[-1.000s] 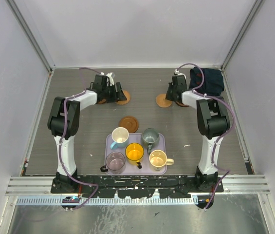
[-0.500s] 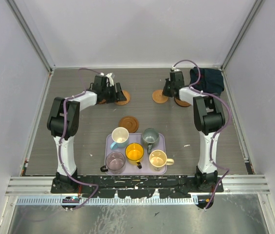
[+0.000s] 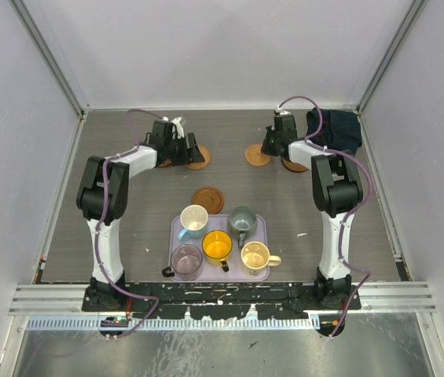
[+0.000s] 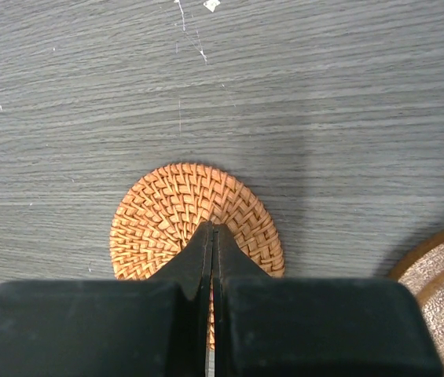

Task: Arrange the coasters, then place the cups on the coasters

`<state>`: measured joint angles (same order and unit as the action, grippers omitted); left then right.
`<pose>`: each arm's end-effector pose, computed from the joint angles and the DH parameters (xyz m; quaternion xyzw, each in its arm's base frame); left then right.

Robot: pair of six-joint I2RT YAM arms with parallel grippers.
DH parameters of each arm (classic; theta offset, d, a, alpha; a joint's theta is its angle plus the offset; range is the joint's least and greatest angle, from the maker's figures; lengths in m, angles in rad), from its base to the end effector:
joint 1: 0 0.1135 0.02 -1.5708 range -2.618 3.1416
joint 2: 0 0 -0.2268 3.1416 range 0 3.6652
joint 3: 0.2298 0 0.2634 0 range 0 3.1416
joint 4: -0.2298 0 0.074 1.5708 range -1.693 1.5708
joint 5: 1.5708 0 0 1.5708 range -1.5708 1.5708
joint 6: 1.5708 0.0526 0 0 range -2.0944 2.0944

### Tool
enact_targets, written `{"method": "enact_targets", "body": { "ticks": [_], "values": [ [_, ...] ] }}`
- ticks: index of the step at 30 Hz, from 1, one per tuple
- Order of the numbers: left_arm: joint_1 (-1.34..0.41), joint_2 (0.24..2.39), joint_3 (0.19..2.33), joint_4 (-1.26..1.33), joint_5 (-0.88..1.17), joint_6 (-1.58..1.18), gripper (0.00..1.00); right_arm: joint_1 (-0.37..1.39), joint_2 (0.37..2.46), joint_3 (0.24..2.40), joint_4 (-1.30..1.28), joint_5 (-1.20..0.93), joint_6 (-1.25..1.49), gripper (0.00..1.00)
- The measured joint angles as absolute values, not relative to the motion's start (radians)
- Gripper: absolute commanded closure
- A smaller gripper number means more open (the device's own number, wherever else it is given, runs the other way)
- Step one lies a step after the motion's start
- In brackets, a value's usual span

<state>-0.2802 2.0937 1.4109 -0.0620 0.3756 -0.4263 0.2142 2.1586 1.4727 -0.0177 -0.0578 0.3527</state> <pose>0.4372 -0.1459 0.1114 0.0091 0.9029 -0.2969 0.3108 0.4671 0.1047 0.1044 0.0507 0.9057 0.1426 0.3959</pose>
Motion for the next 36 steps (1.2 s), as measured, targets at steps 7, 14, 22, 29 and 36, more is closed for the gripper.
{"method": "enact_targets", "body": {
  "ticks": [7, 14, 22, 29, 36],
  "values": [
    [-0.280, 2.123, 1.465, -0.094, 0.388, -0.429, 0.35, 0.215, 2.146, 1.464, -0.031, -0.057, 0.338, 0.99],
    [-0.280, 2.132, 1.484, -0.110, 0.390, -0.429, 0.35, 0.217, 2.109, 1.437, -0.038, -0.057, 0.331, 0.99],
    [-0.280, 2.132, 1.484, -0.109, 0.397, -0.428, 0.34, 0.222, 2.073, 1.436, -0.028, -0.058, 0.315, 0.99],
    [-0.279, 2.125, 1.485, -0.108, 0.408, -0.429, 0.33, 0.260, 1.988, 1.436, -0.047, -0.063, 0.291, 0.99],
    [-0.277, 2.048, 1.471, -0.079, 0.423, -0.437, 0.31, 0.422, 1.903, 1.409, -0.082, -0.068, 0.252, 0.99]
  ]
}}
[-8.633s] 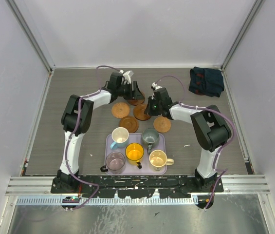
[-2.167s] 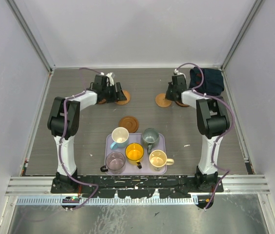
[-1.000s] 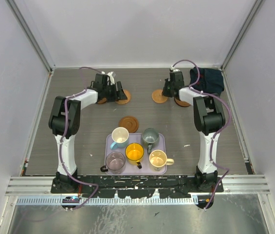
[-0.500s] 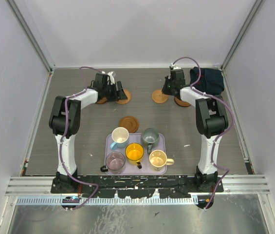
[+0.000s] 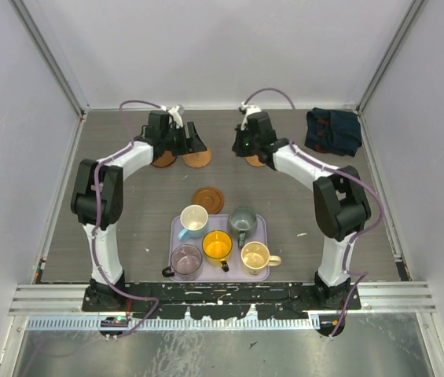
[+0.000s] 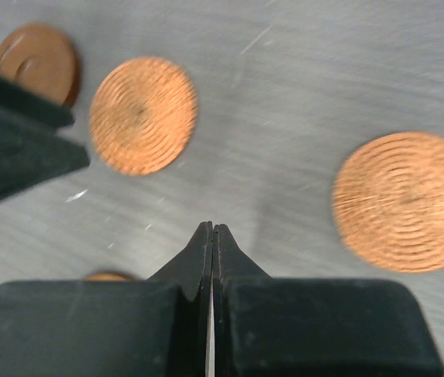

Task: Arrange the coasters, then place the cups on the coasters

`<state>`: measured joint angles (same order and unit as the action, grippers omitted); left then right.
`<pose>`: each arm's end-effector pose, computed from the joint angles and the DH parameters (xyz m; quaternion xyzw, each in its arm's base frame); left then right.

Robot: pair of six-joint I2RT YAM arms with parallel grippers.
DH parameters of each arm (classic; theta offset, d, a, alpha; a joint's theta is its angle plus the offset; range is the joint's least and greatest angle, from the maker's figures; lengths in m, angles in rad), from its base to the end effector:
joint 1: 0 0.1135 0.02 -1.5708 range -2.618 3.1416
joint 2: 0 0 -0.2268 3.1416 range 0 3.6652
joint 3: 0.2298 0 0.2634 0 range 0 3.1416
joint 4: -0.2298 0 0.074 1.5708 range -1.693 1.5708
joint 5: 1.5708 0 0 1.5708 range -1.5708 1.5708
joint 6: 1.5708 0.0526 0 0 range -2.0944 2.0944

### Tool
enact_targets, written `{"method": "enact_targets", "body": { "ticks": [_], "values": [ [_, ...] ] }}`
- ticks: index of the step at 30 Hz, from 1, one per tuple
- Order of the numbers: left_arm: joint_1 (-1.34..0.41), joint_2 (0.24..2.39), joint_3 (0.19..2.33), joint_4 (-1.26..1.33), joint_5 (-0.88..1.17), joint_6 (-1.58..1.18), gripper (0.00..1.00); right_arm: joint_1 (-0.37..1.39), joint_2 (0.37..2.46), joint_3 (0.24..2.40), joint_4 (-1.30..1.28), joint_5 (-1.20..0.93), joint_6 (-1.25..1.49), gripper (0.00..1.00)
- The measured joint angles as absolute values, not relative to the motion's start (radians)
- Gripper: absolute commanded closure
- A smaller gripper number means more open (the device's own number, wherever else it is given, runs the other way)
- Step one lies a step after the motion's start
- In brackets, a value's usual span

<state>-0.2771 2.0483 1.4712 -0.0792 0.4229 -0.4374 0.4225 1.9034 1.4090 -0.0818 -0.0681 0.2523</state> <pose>0.4448 -0.1489 0.1509 0.0221 0.8819 -0.3274 0.3385 0.4129 0.1896 0.1901 -0.0908 0.8738 0.1861 0.4400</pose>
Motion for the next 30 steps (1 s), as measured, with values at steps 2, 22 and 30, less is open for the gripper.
{"method": "enact_targets", "body": {
  "ticks": [2, 22, 30],
  "values": [
    [-0.273, 2.001, 1.440, -0.054, 0.424, -0.449, 0.31, 0.471, 1.891, 1.385, -0.085, -0.070, 0.249, 0.99],
    [-0.177, 1.580, 0.957, 0.002, 0.271, -0.514, 0.19, 0.696, 1.876, 1.129, -0.085, -0.076, 0.319, 0.99],
    [-0.178, 1.502, 0.915, 0.002, 0.221, -0.509, 0.18, 0.739, 1.855, 1.124, -0.064, -0.086, 0.343, 0.99]
  ]
}}
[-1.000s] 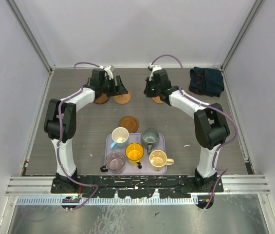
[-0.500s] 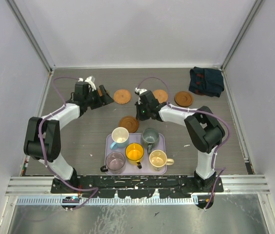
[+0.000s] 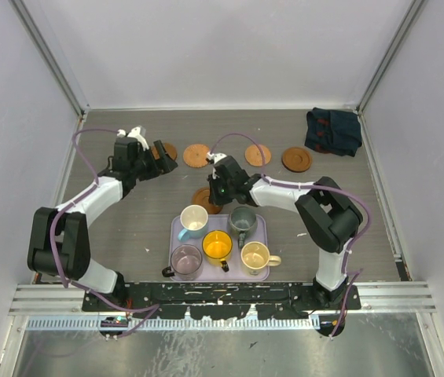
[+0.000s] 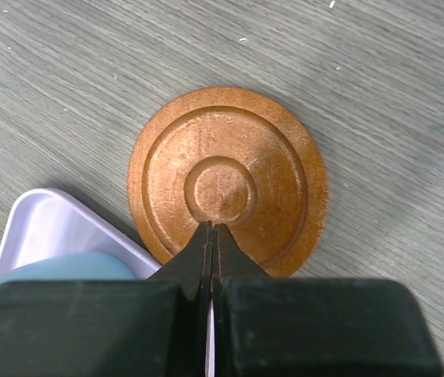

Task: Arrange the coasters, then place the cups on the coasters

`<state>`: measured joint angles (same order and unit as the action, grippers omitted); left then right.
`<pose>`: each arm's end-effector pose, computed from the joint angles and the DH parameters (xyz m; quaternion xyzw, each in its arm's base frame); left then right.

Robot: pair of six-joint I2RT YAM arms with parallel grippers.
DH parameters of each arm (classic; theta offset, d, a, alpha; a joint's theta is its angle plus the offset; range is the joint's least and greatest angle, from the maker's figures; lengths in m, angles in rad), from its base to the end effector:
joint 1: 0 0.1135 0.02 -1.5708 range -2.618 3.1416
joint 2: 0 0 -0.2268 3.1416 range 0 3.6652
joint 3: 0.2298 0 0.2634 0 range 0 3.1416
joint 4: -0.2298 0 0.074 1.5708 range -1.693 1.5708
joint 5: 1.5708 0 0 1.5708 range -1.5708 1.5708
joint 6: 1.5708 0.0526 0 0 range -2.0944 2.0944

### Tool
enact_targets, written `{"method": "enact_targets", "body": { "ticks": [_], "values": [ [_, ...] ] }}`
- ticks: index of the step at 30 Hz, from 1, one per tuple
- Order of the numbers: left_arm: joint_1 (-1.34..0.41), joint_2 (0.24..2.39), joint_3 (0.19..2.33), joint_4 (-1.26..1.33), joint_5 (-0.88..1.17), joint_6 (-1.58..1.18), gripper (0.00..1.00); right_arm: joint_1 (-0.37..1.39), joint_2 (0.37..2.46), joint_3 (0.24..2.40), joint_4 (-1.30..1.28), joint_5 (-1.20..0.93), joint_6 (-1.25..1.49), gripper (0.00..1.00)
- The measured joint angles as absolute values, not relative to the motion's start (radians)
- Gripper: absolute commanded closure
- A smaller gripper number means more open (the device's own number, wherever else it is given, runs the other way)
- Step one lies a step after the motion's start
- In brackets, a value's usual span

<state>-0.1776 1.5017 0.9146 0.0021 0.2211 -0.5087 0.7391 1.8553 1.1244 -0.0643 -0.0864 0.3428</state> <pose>0.3480 -0.0742 0.1784 -0.0928 0.8722 -0.2498 0.4102 0.2949 0.2749 0.1144 -0.1981 0.9036 0.2288 0.3033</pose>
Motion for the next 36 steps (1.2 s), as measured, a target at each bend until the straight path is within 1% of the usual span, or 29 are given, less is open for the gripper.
{"method": "enact_targets", "body": {
  "ticks": [11, 16, 23, 30, 36],
  "values": [
    [-0.178, 1.501, 0.894, -0.019, 0.186, -0.508, 0.17, 0.751, 1.908, 1.139, -0.047, -0.108, 0.377, 0.99],
    [-0.178, 1.501, 0.894, -0.020, 0.184, -0.508, 0.17, 0.752, 1.941, 1.188, -0.086, -0.051, 0.393, 0.99],
    [-0.177, 1.501, 0.894, -0.020, 0.182, -0.508, 0.17, 0.749, 1.950, 1.233, -0.169, 0.090, 0.420, 0.99],
    [-0.177, 1.501, 0.894, -0.020, 0.181, -0.508, 0.17, 0.671, 1.960, 1.261, -0.214, 0.149, 0.424, 0.99],
    [-0.177, 1.501, 0.894, -0.020, 0.181, -0.508, 0.17, 0.598, 2.039, 1.375, -0.236, 0.193, 0.405, 0.99]
  ]
}}
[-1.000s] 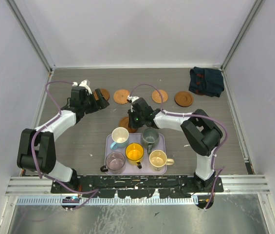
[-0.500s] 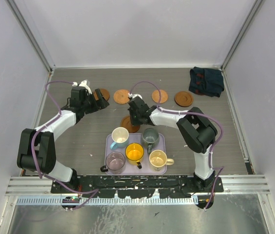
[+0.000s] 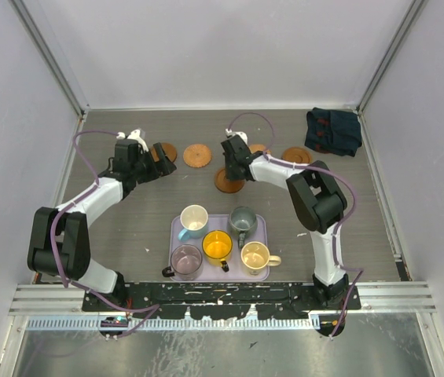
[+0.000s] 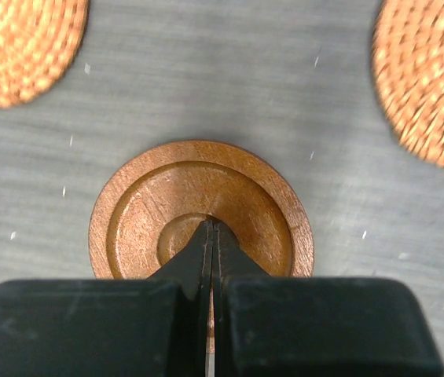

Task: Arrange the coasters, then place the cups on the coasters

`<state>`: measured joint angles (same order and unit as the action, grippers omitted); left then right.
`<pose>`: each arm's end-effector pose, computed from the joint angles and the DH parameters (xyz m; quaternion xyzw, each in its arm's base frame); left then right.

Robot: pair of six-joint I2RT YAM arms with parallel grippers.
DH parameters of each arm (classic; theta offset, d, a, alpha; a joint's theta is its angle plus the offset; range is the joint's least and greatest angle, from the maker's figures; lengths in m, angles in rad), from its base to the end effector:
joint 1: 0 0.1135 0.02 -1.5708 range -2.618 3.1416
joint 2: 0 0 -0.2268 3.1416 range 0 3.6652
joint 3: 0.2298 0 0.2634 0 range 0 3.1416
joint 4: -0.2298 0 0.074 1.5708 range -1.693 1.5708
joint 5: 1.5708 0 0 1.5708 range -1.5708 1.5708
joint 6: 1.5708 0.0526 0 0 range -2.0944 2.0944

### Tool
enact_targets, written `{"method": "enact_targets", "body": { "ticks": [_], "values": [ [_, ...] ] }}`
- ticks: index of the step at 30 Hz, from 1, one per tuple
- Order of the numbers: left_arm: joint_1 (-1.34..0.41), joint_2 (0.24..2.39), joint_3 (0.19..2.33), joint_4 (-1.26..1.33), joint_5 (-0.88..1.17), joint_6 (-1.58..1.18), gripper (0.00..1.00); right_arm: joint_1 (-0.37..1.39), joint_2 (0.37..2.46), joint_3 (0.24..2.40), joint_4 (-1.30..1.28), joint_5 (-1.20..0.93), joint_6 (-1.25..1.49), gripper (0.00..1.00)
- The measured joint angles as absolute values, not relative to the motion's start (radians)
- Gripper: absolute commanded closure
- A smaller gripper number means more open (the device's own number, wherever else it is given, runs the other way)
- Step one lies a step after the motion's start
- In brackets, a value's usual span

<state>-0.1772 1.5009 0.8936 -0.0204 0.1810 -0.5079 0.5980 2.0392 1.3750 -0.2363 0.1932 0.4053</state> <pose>0.3436 -0.0712 0.1688 -0.1055 0.8819 -0.2278 0.3991 0.3688 0.2390 0.1066 -0.0588 0.9387 0.0776 0.3308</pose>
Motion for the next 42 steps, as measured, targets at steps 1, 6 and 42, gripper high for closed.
{"method": "enact_targets", "body": {
  "ticks": [1, 6, 42],
  "values": [
    [-0.177, 1.501, 0.894, -0.020, 0.181, -0.508, 0.17, 0.588, 2.058, 1.403, -0.241, 0.199, 0.399, 0.99],
    [-0.177, 1.501, 0.893, -0.020, 0.179, -0.508, 0.16, 0.554, 2.142, 1.528, -0.265, 0.210, 0.374, 0.99],
    [-0.177, 1.501, 0.893, -0.020, 0.179, -0.503, 0.16, 0.487, 2.343, 1.832, -0.276, 0.138, 0.307, 0.99]
  ]
}}
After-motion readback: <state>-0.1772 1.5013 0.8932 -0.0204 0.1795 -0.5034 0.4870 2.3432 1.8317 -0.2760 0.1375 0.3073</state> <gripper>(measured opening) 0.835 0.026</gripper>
